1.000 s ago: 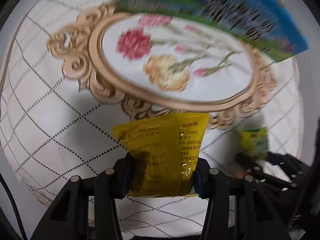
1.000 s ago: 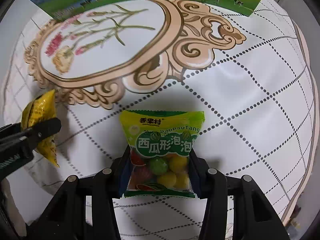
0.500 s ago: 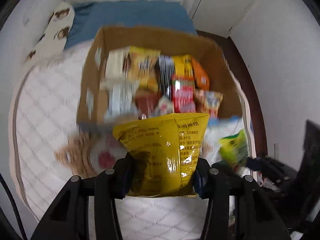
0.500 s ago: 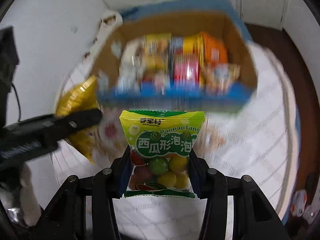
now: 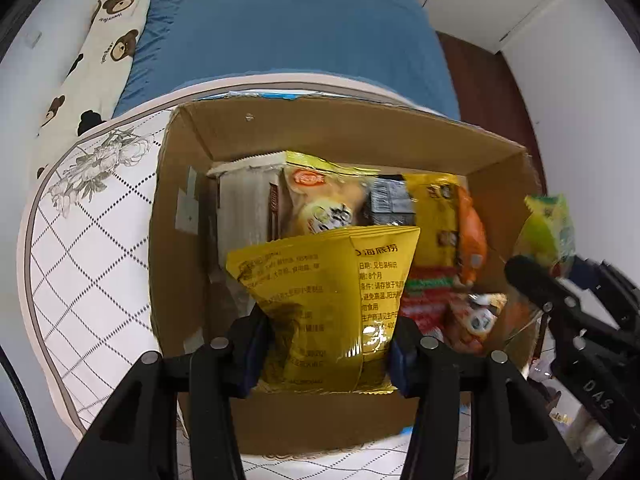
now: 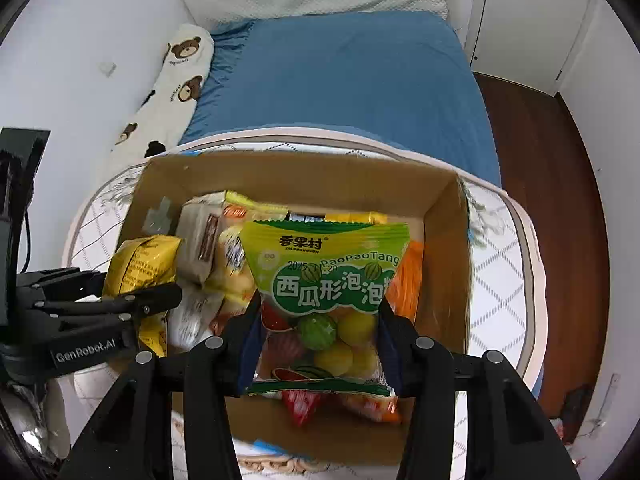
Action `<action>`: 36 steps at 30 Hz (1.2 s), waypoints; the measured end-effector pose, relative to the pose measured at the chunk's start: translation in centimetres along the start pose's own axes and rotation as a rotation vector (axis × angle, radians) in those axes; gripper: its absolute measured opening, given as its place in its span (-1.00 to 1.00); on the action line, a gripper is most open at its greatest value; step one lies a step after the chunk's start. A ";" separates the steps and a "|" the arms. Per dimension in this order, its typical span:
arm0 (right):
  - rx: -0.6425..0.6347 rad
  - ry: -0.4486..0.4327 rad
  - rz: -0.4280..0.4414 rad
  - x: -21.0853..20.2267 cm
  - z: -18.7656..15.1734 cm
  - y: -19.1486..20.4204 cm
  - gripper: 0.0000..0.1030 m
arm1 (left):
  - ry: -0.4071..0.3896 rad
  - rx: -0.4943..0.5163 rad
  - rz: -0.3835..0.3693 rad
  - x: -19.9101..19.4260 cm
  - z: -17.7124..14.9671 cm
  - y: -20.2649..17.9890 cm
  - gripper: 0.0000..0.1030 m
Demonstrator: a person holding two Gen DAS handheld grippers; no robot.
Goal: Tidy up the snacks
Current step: 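Carry both bags over the box and lower them inside, then open both tools to release the bags and lift out of the box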
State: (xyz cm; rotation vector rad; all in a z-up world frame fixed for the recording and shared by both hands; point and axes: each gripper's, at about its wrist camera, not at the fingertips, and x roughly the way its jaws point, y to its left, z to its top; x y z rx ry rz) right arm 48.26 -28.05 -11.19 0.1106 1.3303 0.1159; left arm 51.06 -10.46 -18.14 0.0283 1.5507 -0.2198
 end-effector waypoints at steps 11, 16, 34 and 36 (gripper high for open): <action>0.010 0.069 -0.041 3.7 2.6 -0.8 0.87 | -0.022 -0.026 0.043 0.3 0.9 1.4 0.73; 0.017 0.058 -0.071 3.7 0.7 -1.1 0.87 | -0.073 -0.030 0.066 -0.7 0.0 1.3 0.73; 0.031 -0.093 -0.114 -1.6 -5.6 -0.4 0.88 | -0.339 -0.014 0.129 -7.0 -8.4 -0.2 0.74; 0.030 -0.125 -0.109 -3.0 -6.6 0.0 0.89 | -0.372 -0.012 0.127 -8.2 -9.6 -0.5 0.74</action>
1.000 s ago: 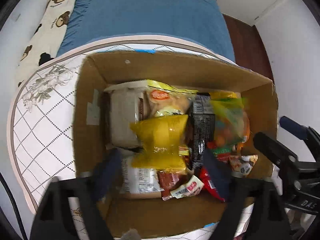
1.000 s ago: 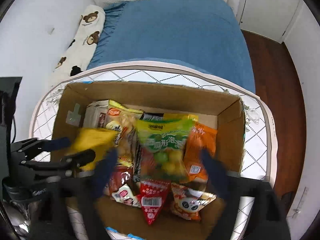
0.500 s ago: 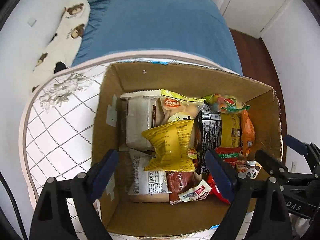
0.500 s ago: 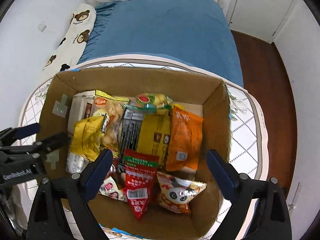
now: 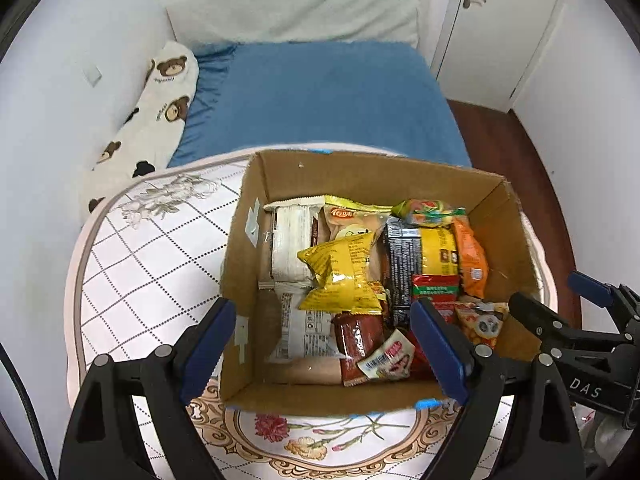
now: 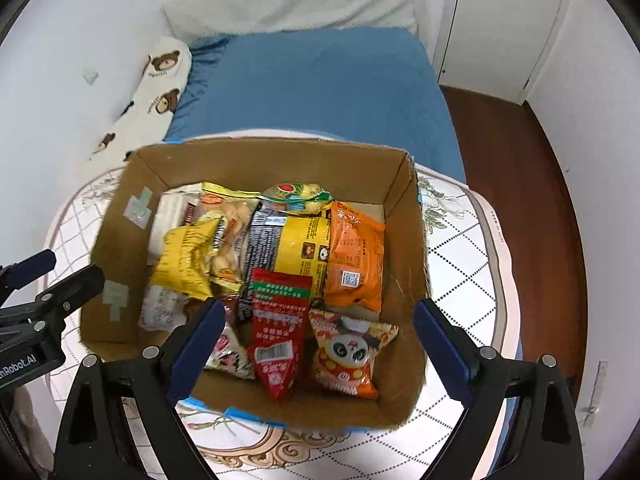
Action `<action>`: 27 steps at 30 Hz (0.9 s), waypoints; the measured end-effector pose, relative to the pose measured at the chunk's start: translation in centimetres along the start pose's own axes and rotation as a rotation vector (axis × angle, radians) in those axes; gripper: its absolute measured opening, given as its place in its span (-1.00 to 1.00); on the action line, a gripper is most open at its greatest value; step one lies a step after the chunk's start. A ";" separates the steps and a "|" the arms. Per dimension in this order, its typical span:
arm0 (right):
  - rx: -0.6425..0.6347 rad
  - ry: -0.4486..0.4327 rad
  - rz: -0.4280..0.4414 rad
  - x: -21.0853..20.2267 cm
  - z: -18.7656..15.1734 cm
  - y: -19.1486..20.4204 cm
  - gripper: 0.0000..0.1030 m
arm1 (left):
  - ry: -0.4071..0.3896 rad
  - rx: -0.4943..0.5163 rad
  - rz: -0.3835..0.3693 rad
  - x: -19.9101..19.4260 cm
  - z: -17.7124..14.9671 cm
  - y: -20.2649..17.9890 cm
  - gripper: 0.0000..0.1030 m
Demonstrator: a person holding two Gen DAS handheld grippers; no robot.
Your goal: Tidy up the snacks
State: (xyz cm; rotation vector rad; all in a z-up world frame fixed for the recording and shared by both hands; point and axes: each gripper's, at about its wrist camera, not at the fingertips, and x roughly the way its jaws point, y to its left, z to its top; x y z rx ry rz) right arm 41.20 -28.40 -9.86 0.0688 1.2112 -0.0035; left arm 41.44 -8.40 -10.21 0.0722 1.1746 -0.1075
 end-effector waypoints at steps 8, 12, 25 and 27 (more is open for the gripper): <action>-0.015 -0.152 -0.008 -7.4 -4.2 0.9 0.96 | -0.121 -0.017 -0.017 -6.2 -3.6 0.1 0.74; -0.018 -0.214 -0.001 -11.2 -7.2 1.1 0.96 | -0.180 -0.013 -0.015 -9.5 -6.2 -0.1 0.74; -0.014 -0.387 -0.011 -21.7 -15.9 1.9 0.99 | -0.298 -0.006 0.011 -17.3 -13.5 -0.5 0.74; -0.010 -0.403 -0.011 -22.8 -16.8 1.9 0.99 | -0.315 -0.002 0.012 -18.5 -14.7 -0.7 0.74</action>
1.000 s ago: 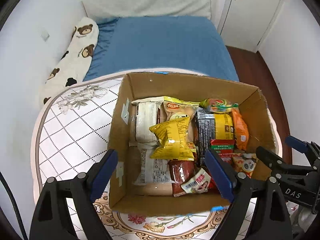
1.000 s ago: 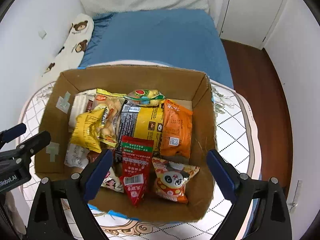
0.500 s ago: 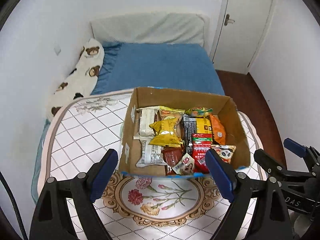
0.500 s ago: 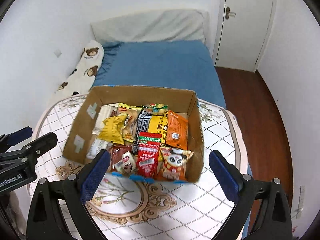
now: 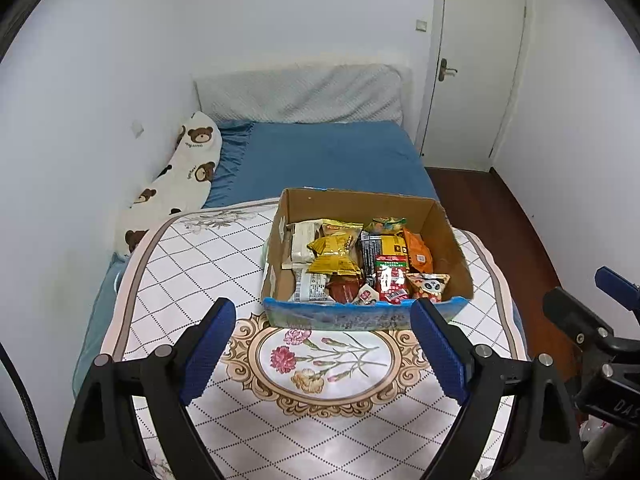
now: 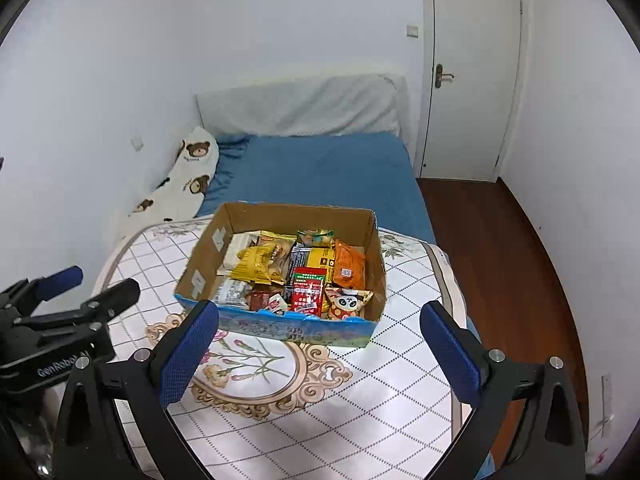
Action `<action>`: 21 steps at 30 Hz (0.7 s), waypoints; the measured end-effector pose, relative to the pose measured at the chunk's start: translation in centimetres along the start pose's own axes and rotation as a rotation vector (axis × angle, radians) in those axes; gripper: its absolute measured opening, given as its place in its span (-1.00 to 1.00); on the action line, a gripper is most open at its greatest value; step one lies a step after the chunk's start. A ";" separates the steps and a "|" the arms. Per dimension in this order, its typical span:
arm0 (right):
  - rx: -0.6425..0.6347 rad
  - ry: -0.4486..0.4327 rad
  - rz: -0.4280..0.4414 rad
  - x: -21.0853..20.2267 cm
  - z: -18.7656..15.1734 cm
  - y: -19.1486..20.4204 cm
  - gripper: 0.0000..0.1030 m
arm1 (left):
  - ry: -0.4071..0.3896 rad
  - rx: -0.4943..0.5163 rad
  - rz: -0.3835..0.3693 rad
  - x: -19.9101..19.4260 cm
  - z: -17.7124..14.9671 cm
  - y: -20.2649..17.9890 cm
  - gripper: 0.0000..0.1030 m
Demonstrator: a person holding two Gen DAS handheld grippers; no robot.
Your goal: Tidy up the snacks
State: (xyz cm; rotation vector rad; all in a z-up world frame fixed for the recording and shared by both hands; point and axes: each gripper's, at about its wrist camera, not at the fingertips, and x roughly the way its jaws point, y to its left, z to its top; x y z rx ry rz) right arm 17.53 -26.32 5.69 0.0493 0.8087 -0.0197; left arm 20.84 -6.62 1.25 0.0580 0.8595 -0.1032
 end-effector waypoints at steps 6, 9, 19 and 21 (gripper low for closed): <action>-0.011 -0.052 -0.016 -3.8 -1.1 0.3 1.00 | -0.034 -0.001 -0.017 -3.2 -1.0 -0.3 0.74; -0.014 -0.067 -0.019 -5.1 -1.4 0.5 1.00 | -0.048 0.000 -0.022 -3.9 -1.4 -0.3 0.74; -0.002 -0.089 -0.060 -5.0 -1.6 0.0 1.00 | -0.079 0.005 -0.011 -3.6 -1.6 -0.6 0.98; 0.006 -0.092 -0.075 -4.3 -1.5 -0.4 1.00 | -0.087 0.007 0.000 -3.2 -1.4 -0.7 0.99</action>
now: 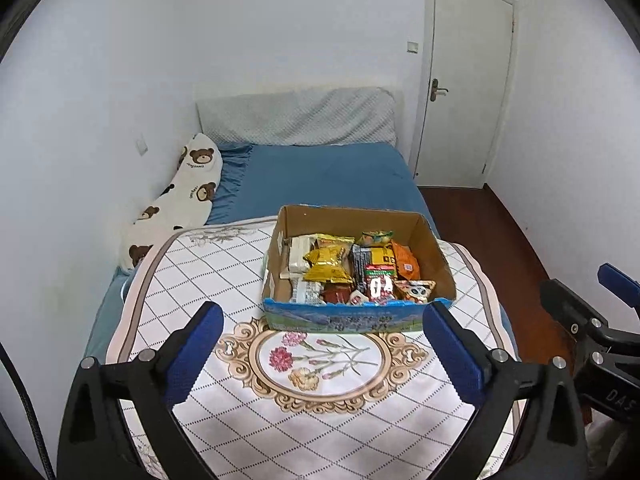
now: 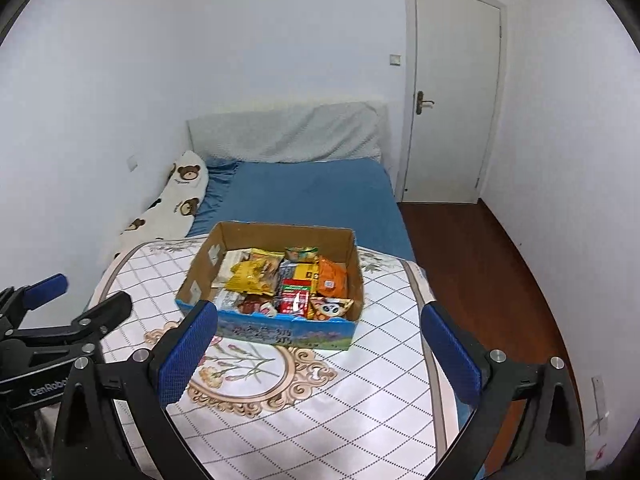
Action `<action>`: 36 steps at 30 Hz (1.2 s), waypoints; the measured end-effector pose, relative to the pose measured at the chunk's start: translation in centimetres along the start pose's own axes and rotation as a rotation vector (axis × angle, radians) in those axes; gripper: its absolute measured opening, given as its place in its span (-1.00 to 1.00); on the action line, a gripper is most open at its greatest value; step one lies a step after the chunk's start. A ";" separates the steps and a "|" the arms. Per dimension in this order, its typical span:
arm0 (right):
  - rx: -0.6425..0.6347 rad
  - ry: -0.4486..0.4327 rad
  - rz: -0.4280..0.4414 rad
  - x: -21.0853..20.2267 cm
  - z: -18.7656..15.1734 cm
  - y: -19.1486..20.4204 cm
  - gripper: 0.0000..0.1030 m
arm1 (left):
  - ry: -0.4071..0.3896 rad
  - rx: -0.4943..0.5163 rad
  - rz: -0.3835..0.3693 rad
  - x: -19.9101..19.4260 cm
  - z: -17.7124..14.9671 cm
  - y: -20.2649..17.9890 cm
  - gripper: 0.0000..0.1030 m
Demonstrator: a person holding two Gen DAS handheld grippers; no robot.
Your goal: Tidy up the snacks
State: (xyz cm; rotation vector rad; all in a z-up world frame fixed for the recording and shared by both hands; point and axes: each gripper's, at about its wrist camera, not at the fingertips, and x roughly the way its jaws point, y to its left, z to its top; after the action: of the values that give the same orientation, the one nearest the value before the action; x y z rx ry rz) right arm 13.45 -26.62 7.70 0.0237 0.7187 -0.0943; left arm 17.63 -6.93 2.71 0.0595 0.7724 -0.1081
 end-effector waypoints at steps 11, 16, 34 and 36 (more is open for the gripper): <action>0.029 0.015 -0.037 3.9 0.0 -0.7 1.00 | 0.013 0.008 0.042 3.6 0.6 -0.1 0.99; 0.038 0.029 -0.049 5.3 0.1 -1.0 1.00 | 0.028 0.005 0.047 5.1 0.7 -0.1 0.99; 0.025 0.066 -0.054 8.1 0.0 -1.1 1.00 | 0.050 0.006 0.068 7.4 0.8 -0.3 0.99; 0.024 0.073 -0.057 8.3 -0.1 -1.0 1.00 | 0.051 0.011 0.072 7.5 0.8 -0.4 0.99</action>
State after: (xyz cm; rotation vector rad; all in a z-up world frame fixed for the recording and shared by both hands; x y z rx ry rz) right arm 19.51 -28.29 2.19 0.0295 0.7909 -0.1567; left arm 23.49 -7.99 -1.94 0.1007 0.8199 -0.0430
